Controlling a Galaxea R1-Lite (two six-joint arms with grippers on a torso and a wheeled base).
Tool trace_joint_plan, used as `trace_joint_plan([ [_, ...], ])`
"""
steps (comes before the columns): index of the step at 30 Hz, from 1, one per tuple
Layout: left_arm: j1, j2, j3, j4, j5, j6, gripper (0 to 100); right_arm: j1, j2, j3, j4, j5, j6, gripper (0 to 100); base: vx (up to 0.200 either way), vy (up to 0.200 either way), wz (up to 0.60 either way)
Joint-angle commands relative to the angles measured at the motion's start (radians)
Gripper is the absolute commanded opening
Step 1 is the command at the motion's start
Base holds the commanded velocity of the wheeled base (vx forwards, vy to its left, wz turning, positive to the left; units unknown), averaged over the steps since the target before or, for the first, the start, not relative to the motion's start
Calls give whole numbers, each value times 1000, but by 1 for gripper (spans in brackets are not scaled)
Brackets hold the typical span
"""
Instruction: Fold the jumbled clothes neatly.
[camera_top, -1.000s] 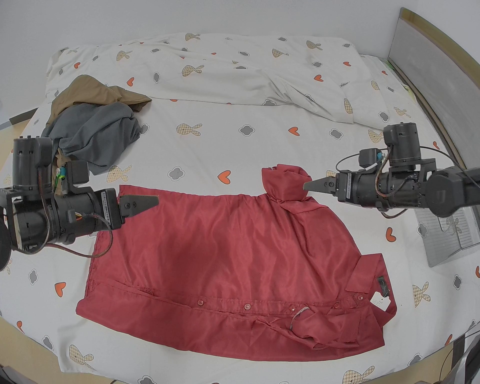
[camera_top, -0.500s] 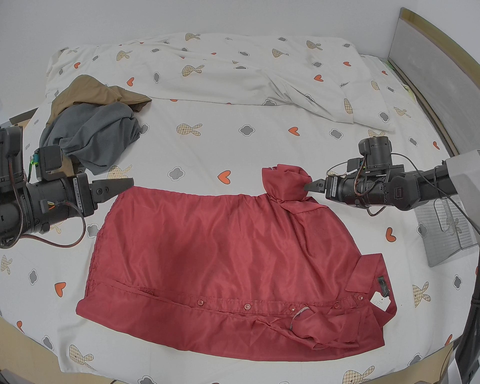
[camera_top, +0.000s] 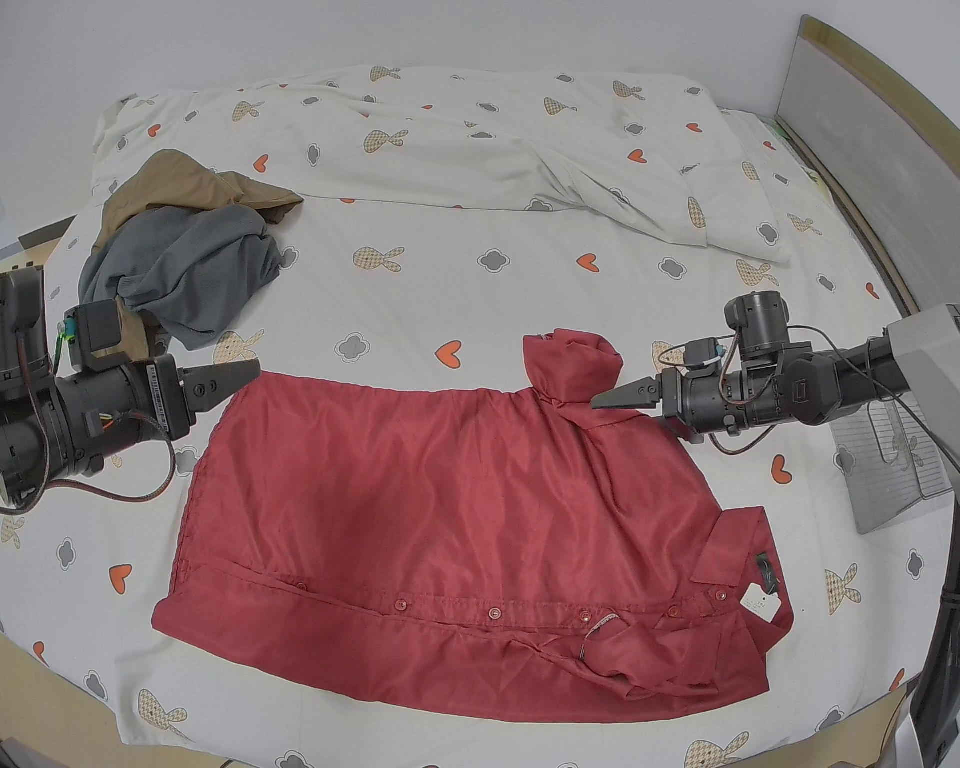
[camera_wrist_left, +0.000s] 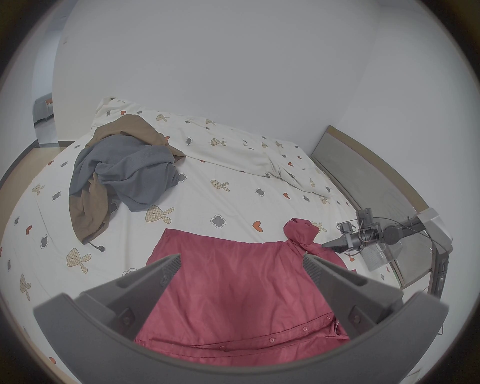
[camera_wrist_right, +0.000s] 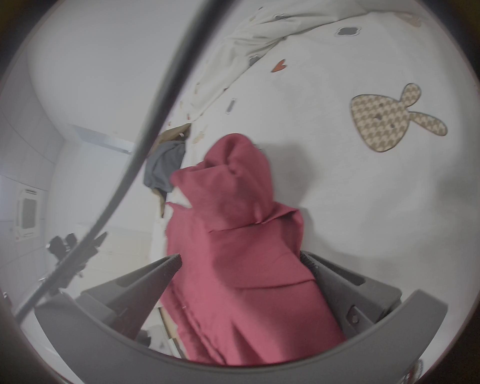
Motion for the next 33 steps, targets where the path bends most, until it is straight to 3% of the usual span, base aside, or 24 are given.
trace_joint_plan([
  [1,-1,0,9,-2,0,0,100,-49,-42,11,17,97,18,100,0,0,0],
  [12,-3,-14,10,-3,2,0,100,-69,-22,8,15,96,9,100,0,0,0],
  [13,-3,-14,10,-3,0,0,100,-68,-13,6,15,96,7,0,0,0,0],
  [26,-3,-13,12,-3,2,0,100,-69,4,-6,14,96,9,0,0,0,0],
  [33,-3,-13,13,-3,2,0,100,-161,-36,-37,15,96,15,0,0,0,0],
])
